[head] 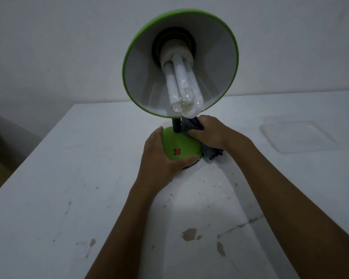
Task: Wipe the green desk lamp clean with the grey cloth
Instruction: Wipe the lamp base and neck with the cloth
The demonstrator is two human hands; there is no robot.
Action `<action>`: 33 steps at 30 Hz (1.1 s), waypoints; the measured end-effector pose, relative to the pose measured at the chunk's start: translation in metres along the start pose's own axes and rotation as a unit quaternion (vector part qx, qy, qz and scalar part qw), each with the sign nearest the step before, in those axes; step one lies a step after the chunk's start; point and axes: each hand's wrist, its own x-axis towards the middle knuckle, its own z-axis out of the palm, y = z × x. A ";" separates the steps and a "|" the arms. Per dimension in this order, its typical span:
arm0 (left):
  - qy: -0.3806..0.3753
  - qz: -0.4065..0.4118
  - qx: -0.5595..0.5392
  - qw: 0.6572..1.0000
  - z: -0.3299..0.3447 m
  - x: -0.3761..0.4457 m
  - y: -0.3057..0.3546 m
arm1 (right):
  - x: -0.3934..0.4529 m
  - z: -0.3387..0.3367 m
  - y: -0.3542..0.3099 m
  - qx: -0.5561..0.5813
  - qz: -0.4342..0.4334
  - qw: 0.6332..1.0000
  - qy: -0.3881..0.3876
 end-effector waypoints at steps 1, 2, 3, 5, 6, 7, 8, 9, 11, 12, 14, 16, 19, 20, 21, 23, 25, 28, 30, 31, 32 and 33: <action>-0.001 0.001 -0.002 1.000 0.000 0.000 0.000 | -0.004 0.001 -0.001 -0.007 -0.004 1.000 -0.003; -0.002 0.002 -0.005 1.000 0.000 0.000 0.000 | -0.006 0.003 -0.002 -0.014 -0.010 1.000 -0.008; -0.002 0.003 -0.008 1.000 -0.001 0.001 -0.001 | -0.008 0.005 -0.004 -0.019 -0.014 1.000 -0.008; -0.004 0.006 -0.016 1.000 -0.002 0.000 0.000 | -0.013 0.006 -0.003 -0.013 -0.012 1.000 0.019; -0.002 0.007 -0.019 1.000 -0.002 0.000 0.001 | -0.013 0.006 -0.001 0.002 -0.008 0.999 0.047; 0.000 0.008 -0.020 1.000 -0.002 0.000 0.001 | -0.012 0.005 0.002 0.017 -0.006 0.997 0.080; 0.002 0.011 -0.019 1.000 -0.002 0.000 0.001 | -0.010 0.005 0.005 0.030 -0.002 0.994 0.108; 0.003 0.013 -0.015 1.000 -0.002 0.000 0.001 | -0.007 0.006 0.007 0.042 0.003 0.991 0.124; 0.002 0.013 -0.012 1.000 -0.002 0.001 -0.001 | -0.004 0.009 0.007 0.056 0.013 0.990 0.126; 0.001 0.011 -0.014 1.000 -0.002 0.000 -0.001 | -0.001 0.012 0.006 0.057 0.015 0.991 0.122; 0.001 0.007 -0.014 1.000 -0.001 0.000 -0.001 | 0.002 0.019 0.002 0.044 0.015 0.991 0.126; 0.002 0.006 -0.010 1.000 -0.001 0.000 -0.001 | 0.004 0.027 -0.002 0.007 0.013 0.990 0.140; 0.003 0.013 -0.024 1.000 -0.004 -0.003 0.006 | 0.002 0.033 -0.003 -0.023 0.026 0.988 0.152; 0.006 0.023 -0.029 0.999 -0.005 -0.004 0.008 | 0.001 0.034 -0.002 -0.026 0.027 0.987 0.155; 0.012 0.035 -0.029 0.999 -0.006 -0.006 0.011 | -0.002 0.036 -0.002 -0.030 0.024 0.987 0.157; 0.016 0.052 -0.037 0.998 -0.006 -0.008 0.016 | -0.006 0.039 -0.004 -0.043 0.013 0.986 0.158; 0.022 0.067 -0.048 0.996 -0.007 -0.008 0.018 | -0.009 0.044 -0.008 -0.066 -0.002 0.987 0.149; 0.023 0.076 -0.048 0.996 -0.008 -0.006 0.015 | -0.011 0.042 -0.010 -0.075 -0.011 0.988 0.136; 0.015 0.073 -0.049 0.996 -0.008 -0.006 0.012 | -0.010 0.035 -0.006 -0.067 -0.004 0.986 0.154; 0.009 0.065 -0.049 0.997 -0.009 -0.007 0.010 | -0.009 0.033 -0.004 -0.064 0.001 0.984 0.167; 0.007 0.056 -0.046 0.997 -0.008 -0.006 0.007 | -0.008 0.032 -0.002 -0.059 0.008 0.982 0.176; 0.006 0.051 -0.044 0.998 -0.008 -0.006 0.008 | -0.007 0.030 -0.001 -0.053 0.016 0.981 0.184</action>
